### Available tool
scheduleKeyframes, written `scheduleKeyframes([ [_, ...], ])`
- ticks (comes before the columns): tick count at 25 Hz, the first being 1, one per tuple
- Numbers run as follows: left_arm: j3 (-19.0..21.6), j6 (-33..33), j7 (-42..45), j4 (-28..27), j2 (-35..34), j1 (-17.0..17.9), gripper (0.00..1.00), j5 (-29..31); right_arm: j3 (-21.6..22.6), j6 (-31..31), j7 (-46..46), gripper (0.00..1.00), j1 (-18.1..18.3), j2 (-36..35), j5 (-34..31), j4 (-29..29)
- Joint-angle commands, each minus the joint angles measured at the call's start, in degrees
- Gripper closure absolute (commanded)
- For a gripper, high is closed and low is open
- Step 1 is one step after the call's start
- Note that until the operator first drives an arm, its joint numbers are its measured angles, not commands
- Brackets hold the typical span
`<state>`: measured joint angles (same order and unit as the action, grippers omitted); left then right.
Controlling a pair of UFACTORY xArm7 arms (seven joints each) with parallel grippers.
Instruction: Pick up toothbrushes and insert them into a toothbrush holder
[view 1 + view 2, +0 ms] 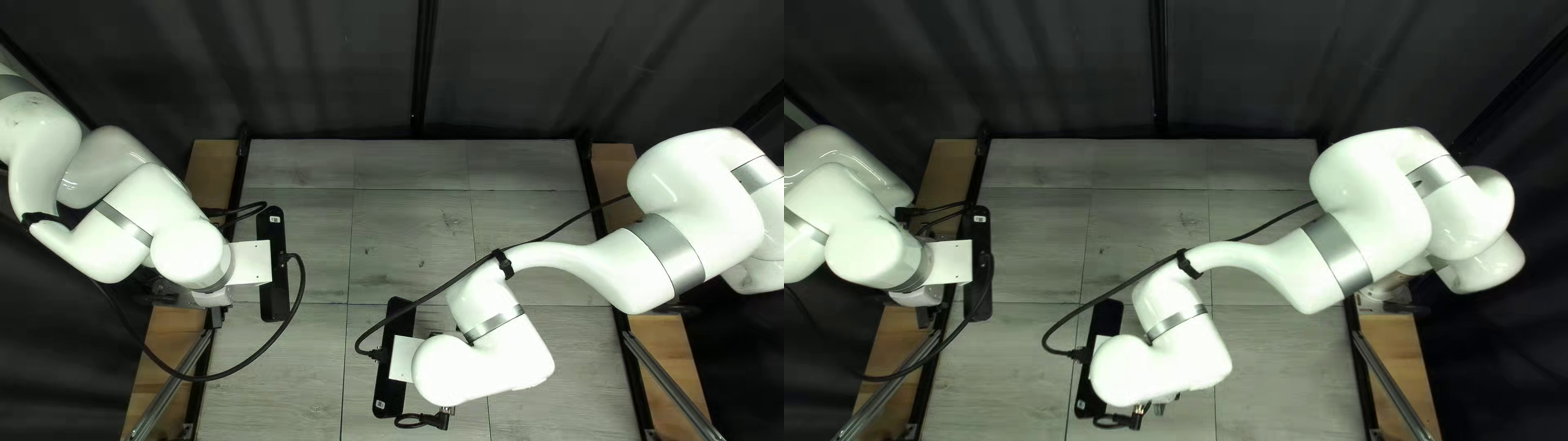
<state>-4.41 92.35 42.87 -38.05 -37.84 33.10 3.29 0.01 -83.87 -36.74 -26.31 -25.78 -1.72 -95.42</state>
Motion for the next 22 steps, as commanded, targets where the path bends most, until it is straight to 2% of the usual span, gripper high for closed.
scheduleKeyframes([
  [1, 0.0, 0.0, 0.0, 0.0, 0.0, 0.0, 0.0, 0.0, -0.02, 0.13, -0.01, 0.06, -0.05, 0.14, -0.16, 0.06],
  [8, 0.0, 0.0, 0.0, 0.0, 0.0, 0.0, 0.0, 0.0, -0.25, -0.48, -1.12, 0.0, -0.77, 3.32, -1.68, 1.49],
  [22, 0.0, 0.0, 0.0, 0.0, 0.0, 0.0, 0.0, 0.0, -0.32, 2.9, -8.77, 0.0, -4.67, 19.08, -14.54, 14.46],
])
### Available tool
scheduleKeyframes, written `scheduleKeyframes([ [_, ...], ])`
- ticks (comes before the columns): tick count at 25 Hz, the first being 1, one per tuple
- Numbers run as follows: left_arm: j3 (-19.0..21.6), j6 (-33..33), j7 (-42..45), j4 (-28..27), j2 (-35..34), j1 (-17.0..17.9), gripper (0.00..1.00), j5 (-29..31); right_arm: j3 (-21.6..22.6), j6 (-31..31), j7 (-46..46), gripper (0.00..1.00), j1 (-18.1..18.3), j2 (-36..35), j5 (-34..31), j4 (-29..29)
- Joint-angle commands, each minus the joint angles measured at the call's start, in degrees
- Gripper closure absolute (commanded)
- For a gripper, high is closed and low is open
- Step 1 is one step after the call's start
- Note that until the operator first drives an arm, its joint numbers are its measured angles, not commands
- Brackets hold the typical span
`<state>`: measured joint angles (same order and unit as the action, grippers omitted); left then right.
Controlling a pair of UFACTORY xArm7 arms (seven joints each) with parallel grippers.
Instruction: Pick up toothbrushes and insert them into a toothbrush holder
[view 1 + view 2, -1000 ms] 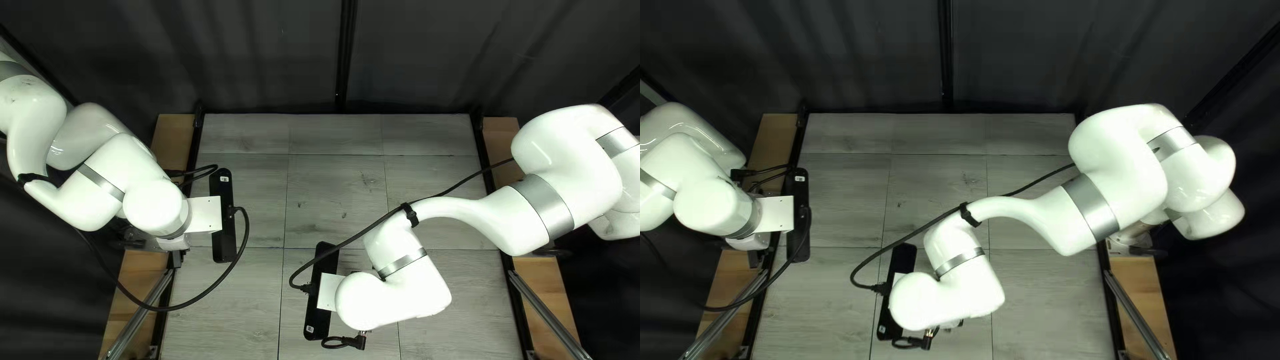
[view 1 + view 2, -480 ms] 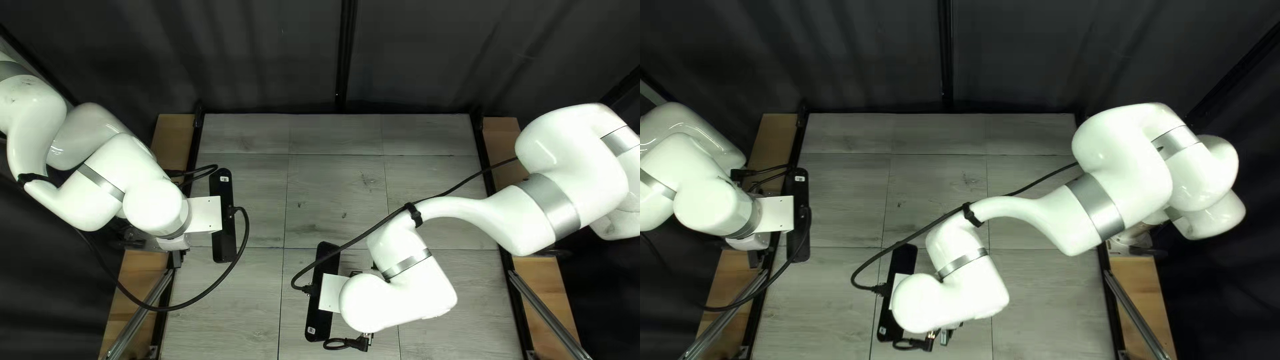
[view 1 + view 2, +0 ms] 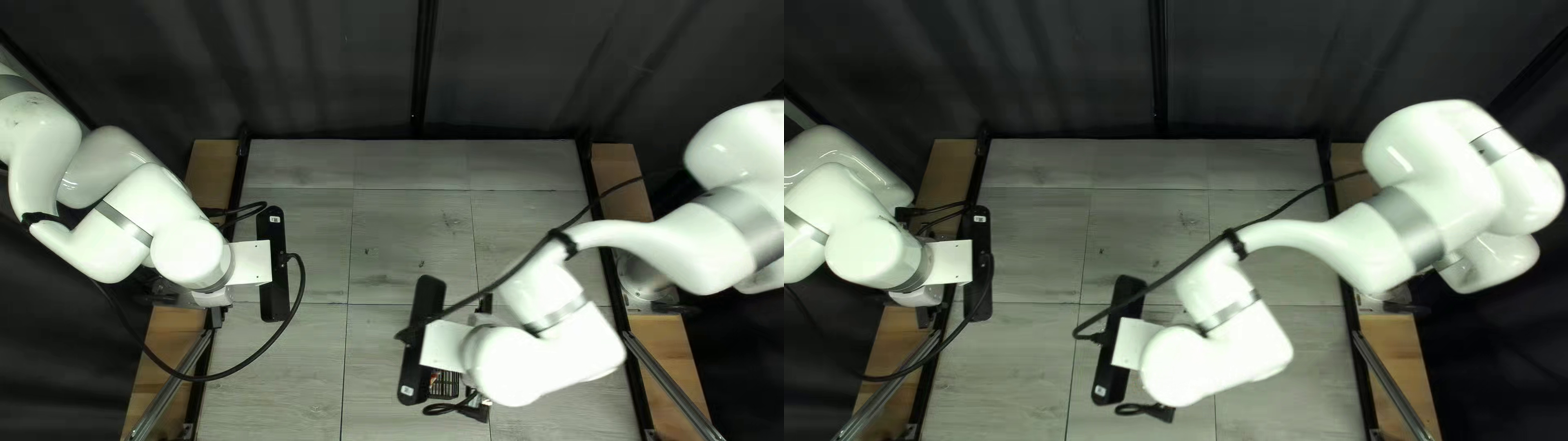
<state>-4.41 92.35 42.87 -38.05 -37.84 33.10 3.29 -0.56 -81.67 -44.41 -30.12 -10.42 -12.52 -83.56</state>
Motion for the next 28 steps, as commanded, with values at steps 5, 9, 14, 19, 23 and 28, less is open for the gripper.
scheduleKeyframes([
  [5, 0.0, 0.0, 0.0, 0.0, 0.0, 0.0, 0.0, 0.0, 0.92, 7.52, -2.67, 0.0, -1.73, 11.51, -8.44, 11.59],
  [9, 0.0, 0.0, 0.0, 0.0, 0.0, 0.0, 0.0, 0.0, 1.71, 11.45, -2.09, 0.0, -2.58, 15.37, -8.41, 17.12],
  [14, 0.0, 0.0, 0.0, 0.0, 0.0, 0.0, 0.0, 0.0, 3.02, 14.38, -3.76, 0.0, -3.96, 17.02, -7.06, 21.88],
  [19, 0.0, 0.0, 0.0, 0.0, 0.0, 0.0, 0.0, 0.0, 3.82, 16.64, -8.14, 0.0, -4.41, 17.02, -7.74, 24.7],
  [23, 0.0, 0.0, 0.0, 0.0, 0.0, 0.0, 0.0, 0.0, 3.82, 16.64, -8.14, 0.0, -4.41, 17.02, -7.74, 24.7],
  [28, 0.0, 0.0, 0.0, 0.0, 0.0, 0.0, 0.0, 0.0, 3.82, 16.64, -8.14, 0.0, -4.41, 17.02, -7.74, 24.7],
])
